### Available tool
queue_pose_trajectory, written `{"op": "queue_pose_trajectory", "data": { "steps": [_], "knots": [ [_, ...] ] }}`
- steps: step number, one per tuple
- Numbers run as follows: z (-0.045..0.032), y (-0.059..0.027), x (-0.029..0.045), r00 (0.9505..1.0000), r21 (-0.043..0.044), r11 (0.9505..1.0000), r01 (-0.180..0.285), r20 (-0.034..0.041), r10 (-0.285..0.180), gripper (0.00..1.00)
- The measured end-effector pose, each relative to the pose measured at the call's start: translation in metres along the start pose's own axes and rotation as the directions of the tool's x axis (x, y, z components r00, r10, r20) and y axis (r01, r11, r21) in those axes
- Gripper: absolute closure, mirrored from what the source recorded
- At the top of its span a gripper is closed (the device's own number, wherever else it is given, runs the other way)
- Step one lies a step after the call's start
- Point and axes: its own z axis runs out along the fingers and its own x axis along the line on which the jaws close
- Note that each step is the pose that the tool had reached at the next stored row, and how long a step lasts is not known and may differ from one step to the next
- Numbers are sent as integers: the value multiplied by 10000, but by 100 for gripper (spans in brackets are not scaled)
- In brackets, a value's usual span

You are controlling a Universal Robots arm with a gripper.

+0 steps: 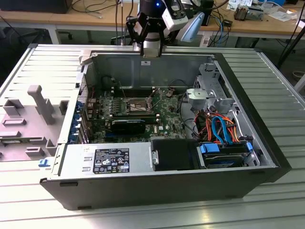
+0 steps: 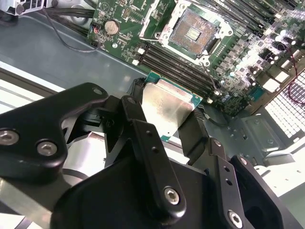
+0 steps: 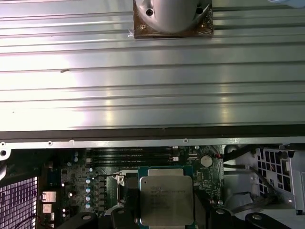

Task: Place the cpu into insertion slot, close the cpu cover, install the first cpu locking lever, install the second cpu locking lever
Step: 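Place the cpu into insertion slot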

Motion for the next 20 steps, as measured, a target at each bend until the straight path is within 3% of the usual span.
{"op": "queue_pose_trajectory", "data": {
  "steps": [1,7,20],
  "knots": [
    [31,-5,0,10000,28,10000,0,1,0,45],
    [57,-7,0,10000,70,10000,-1,2,1,45],
    [88,-10,-1,10000,107,9999,-2,3,2,45]
  ]
}}
